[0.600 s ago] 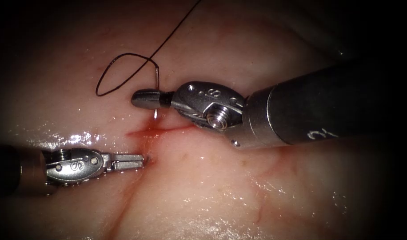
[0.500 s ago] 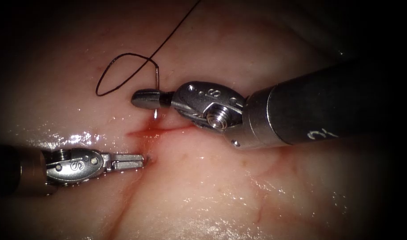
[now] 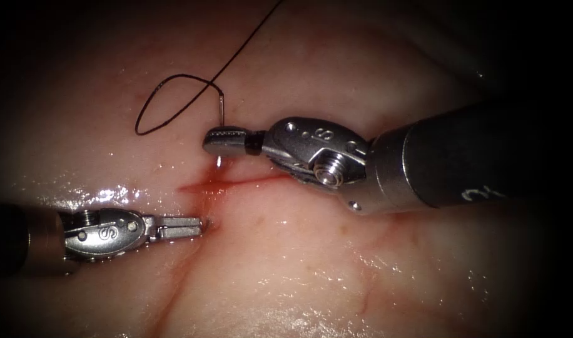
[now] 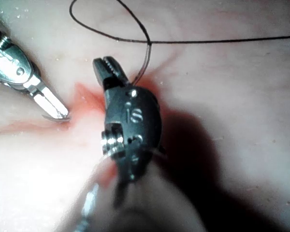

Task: Wound Closure
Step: Throw the needle through the top side of the wound

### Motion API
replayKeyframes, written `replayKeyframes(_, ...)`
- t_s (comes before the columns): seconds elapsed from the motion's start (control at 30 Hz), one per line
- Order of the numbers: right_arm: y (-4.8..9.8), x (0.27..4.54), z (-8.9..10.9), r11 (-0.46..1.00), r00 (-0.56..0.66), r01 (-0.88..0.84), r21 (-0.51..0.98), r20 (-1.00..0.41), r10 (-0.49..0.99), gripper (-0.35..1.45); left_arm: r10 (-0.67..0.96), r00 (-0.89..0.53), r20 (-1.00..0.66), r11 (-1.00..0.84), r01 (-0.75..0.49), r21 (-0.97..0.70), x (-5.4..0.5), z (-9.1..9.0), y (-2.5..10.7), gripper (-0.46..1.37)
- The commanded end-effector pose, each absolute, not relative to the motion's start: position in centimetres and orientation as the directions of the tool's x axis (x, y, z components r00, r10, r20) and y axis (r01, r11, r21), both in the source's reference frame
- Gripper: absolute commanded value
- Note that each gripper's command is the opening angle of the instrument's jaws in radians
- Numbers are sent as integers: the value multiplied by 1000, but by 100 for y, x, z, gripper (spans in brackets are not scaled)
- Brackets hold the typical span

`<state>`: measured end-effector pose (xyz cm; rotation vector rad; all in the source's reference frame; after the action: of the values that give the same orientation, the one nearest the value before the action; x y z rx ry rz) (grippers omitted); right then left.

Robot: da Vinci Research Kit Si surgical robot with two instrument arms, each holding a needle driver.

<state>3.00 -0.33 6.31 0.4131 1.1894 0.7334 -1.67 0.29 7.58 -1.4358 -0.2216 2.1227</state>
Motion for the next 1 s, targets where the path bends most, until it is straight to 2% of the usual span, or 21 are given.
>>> replayKeyframes(0.03,-33,299,631,702,184,-302,645,-683,707,19,533,-268,-802,-830,-347,-436,-167,758,29,-35)
replayKeyframes(0.1,-30,294,633,702,183,-303,644,-684,706,55,533,-268,-802,-830,-347,-436,-167,758,29,-35)
replayKeyframes(0.13,-28,293,634,702,184,-303,644,-684,706,86,533,-268,-802,-830,-347,-436,-167,758,29,-35)
replayKeyframes(0.17,-26,292,635,702,184,-305,644,-683,706,106,533,-268,-802,-830,-347,-436,-167,758,29,-35)
replayKeyframes(0.23,-24,292,638,702,185,-306,643,-683,706,116,533,-268,-802,-830,-347,-436,-167,758,29,-35)
replayKeyframes(0.4,-17,294,650,703,183,-317,636,-687,704,114,533,-268,-802,-830,-347,-436,-167,758,29,-35)
replayKeyframes(0.6,-7,301,677,709,188,-336,620,-693,696,100,533,-268,-802,-831,-346,-436,-167,758,29,-35)
replayKeyframes(0.8,2,302,700,639,171,-369,676,-626,761,95,533,-268,-803,-831,-345,-436,-165,758,29,-35)
replayKeyframes(1.0,-1,315,709,586,138,-392,709,-584,800,100,533,-268,-803,-831,-345,-436,-165,758,29,-35)
